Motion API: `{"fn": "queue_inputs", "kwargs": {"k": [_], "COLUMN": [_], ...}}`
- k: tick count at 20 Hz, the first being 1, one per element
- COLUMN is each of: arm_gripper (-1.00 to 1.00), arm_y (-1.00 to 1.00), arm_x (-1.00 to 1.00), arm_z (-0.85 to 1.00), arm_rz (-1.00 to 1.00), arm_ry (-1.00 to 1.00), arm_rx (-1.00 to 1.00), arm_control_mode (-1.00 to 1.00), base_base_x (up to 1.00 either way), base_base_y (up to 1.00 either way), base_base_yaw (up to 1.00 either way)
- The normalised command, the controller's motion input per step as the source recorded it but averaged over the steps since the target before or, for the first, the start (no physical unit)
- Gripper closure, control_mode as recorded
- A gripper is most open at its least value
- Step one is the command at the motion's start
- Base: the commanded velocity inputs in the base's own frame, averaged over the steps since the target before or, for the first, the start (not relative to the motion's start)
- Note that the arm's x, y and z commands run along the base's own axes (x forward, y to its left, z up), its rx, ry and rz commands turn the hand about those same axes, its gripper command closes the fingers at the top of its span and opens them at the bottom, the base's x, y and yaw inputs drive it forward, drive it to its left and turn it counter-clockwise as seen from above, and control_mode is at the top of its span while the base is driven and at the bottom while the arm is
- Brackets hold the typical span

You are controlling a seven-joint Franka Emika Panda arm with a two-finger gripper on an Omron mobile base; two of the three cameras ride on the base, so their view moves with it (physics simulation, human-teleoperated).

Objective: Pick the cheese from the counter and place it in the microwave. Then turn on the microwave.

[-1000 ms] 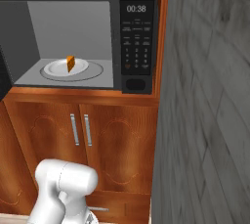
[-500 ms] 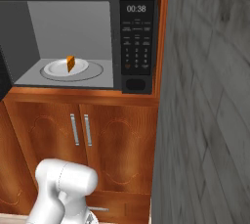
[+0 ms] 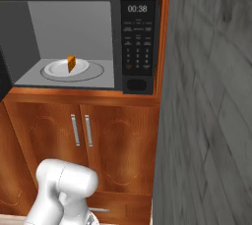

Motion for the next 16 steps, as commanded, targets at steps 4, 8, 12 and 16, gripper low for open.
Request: {"fn": "queue_inputs", "kwargs": {"k": [4, 8, 12, 16], "arm_gripper": [1.0, 1.0, 1.0, 1.0], "arm_y": [0.28, 0.25, 0.31, 0.28], "arm_x": [0.34, 0.52, 0.49, 0.49], "arm_z": [-0.23, -0.24, -0.25, -0.19], "arm_rz": [-0.11, -0.11, -0.09, -0.12], "arm_ry": [0.0, 0.0, 0.0, 0.0], "arm_rx": [0.0, 0.0, 0.0, 0.0], "arm_control_mode": [-1.0, -1.0, -1.0, -1.0], "base_base_x": [0.0, 0.0, 0.0, 0.0], "base_base_y": [0.0, 0.0, 0.0, 0.0], "base_base_yaw": [0.0, 0.0, 0.0, 0.0]}}
